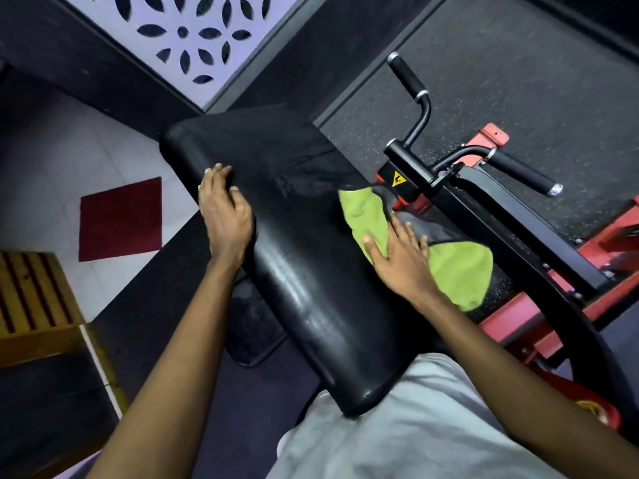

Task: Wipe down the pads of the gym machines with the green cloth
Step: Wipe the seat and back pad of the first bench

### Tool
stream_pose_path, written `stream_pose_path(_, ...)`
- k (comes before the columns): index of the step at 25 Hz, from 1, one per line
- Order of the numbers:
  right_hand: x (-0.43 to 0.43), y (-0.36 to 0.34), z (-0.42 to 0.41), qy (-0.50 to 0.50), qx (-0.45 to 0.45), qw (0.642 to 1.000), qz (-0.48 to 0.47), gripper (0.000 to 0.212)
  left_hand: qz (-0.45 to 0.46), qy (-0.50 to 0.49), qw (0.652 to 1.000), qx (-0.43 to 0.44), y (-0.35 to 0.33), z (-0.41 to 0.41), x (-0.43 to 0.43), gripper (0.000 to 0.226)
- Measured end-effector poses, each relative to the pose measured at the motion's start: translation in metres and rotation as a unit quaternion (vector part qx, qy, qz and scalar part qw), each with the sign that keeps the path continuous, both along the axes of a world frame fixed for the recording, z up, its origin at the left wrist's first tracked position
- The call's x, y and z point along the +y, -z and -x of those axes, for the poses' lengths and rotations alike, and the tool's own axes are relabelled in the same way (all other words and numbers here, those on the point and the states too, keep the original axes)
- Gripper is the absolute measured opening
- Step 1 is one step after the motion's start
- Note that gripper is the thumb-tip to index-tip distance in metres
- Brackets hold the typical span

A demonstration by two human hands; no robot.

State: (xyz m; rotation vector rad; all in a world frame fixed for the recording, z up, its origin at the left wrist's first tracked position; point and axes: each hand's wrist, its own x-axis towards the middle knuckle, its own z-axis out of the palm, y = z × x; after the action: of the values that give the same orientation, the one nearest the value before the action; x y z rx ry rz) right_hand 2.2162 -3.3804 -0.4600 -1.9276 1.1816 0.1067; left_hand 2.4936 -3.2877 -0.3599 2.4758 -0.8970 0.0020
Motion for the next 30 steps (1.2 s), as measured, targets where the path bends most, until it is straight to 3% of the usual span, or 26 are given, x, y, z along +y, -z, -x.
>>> stream_pose_path(3,0.025,-0.014,0.017,0.005,-0.028,1.0,-0.005,0.071,0.005,-0.003,1.0,-0.005,0.001,-0.001,-0.001,0.044)
stream_pose_path(7,0.014,-0.027,0.005,-0.101,-0.106,0.989,-0.007,0.082,0.016,-0.003,1.0,-0.004,0.003,-0.002,0.001,0.044)
stream_pose_path(10,-0.012,-0.025,0.015,-0.158,0.01,0.987,0.005,0.096,0.016,-0.005,1.0,-0.01,0.004,-0.001,0.001,0.044)
stream_pose_path(12,-0.009,-0.019,0.029,-0.071,0.082,0.993,-0.038,0.097,0.019,-0.012,1.0,-0.006,0.004,-0.001,0.0,0.044)
stream_pose_path(13,-0.001,-0.017,0.03,-0.024,0.073,0.996,-0.038,0.093,0.019,-0.014,1.0,-0.007,0.003,-0.001,0.0,0.043)
stream_pose_path(16,0.009,-0.024,0.008,0.053,-0.047,0.997,0.009,0.065,0.018,-0.02,1.0,-0.011,0.003,0.0,0.0,0.043)
stream_pose_path(19,-0.006,-0.054,-0.029,0.066,-0.155,0.986,0.014,0.046,0.029,-0.022,0.999,-0.001,0.002,0.001,0.0,0.043)
stream_pose_path(21,-0.022,-0.079,-0.052,0.086,-0.258,0.962,-0.019,0.051,0.031,-0.024,0.999,0.003,0.002,0.0,0.002,0.044)
stream_pose_path(23,-0.029,-0.097,-0.067,0.091,-0.32,0.941,-0.066,0.073,0.031,-0.021,0.999,0.004,0.002,0.0,0.002,0.044)
stream_pose_path(25,-0.028,-0.086,-0.065,0.052,-0.293,0.952,-0.062,0.08,0.033,-0.02,0.999,0.01,0.001,-0.001,0.002,0.044)
stream_pose_path(28,-0.033,-0.046,-0.028,-0.003,-0.19,0.98,-0.051,0.059,0.039,-0.02,0.999,0.014,0.001,0.0,0.002,0.043)
stream_pose_path(30,-0.043,-0.034,-0.01,-0.017,-0.117,0.991,-0.061,0.066,0.035,-0.022,0.999,0.01,0.001,0.002,0.001,0.043)
